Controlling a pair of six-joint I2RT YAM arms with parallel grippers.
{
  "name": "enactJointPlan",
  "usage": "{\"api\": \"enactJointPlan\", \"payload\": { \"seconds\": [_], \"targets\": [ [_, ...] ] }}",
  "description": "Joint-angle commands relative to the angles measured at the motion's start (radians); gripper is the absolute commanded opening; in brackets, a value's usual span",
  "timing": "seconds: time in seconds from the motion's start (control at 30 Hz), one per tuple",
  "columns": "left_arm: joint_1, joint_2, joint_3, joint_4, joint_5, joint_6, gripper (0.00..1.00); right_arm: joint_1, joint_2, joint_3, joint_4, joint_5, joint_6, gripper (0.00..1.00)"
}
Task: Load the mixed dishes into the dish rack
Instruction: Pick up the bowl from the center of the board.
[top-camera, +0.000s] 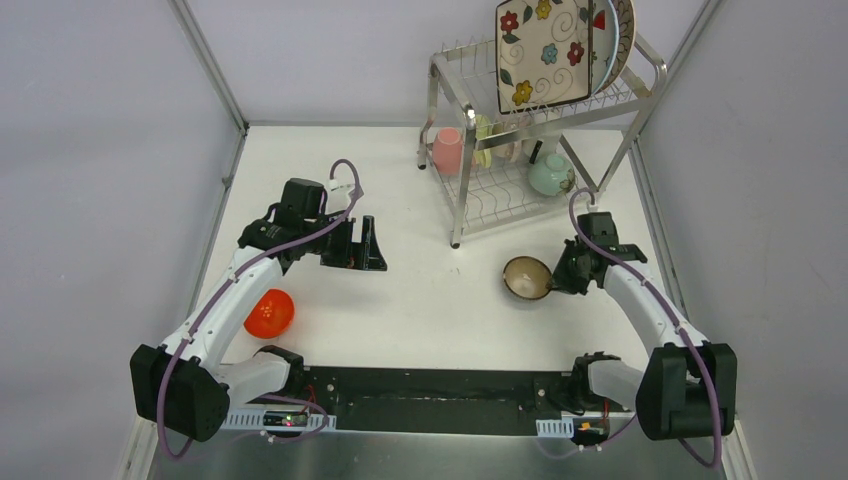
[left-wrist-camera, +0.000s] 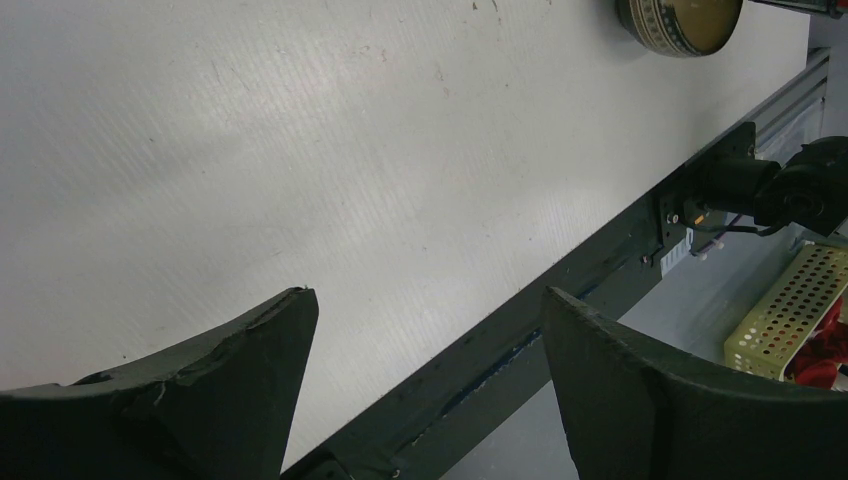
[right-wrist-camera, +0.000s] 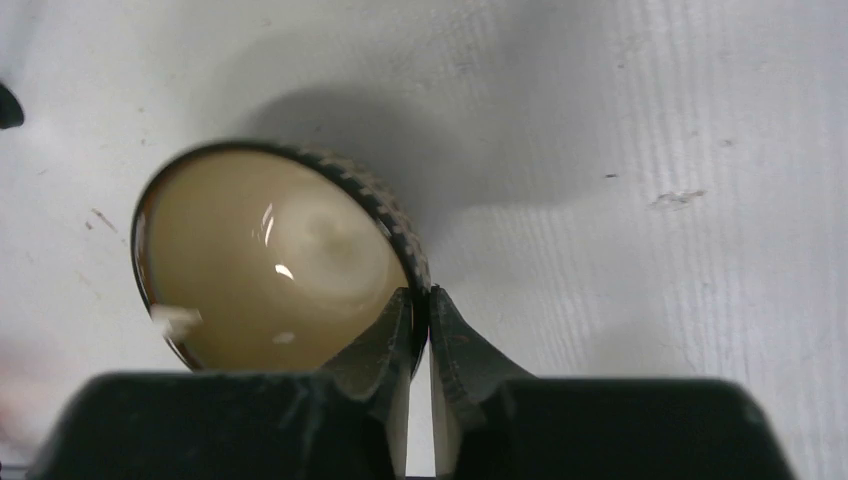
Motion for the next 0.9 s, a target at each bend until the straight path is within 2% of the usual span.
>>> {"api": "enactJointPlan", "payload": {
  "seconds": [0.0, 0.13, 0.23, 0.43, 0.5, 0.87],
  "targets": [
    [-0.004, 0.005, 0.004, 0.035, 0.025, 0.016, 0.84, 0.037, -0.022, 0.058, 0.035, -0.067, 0.013, 0.07],
    [-0.004, 0.016, 0.003, 0.036, 0.030, 0.011, 0.83, 0.102, -0.060, 0.072, 0.047, -0.087, 0.071, 0.00],
    [-0.004, 0.023, -0.001, 0.045, 0.040, -0.007, 0.82, 0.183, -0.084, 0.074, 0.076, -0.085, 0.125, 0.00],
    [-0.014, 0.047, -0.046, 0.180, 0.181, -0.181, 0.76, 0.400, -0.065, 0.101, 0.155, -0.051, 0.245, 0.00],
    [-0.033, 0.057, -0.038, 0.195, 0.195, -0.194, 0.72, 0.465, -0.047, 0.119, 0.176, -0.029, 0.282, 0.00],
    [-0.126, 0.084, -0.003, 0.195, 0.132, -0.214, 0.68, 0.691, 0.039, 0.164, 0.330, 0.061, 0.382, 0.01]
  ]
}}
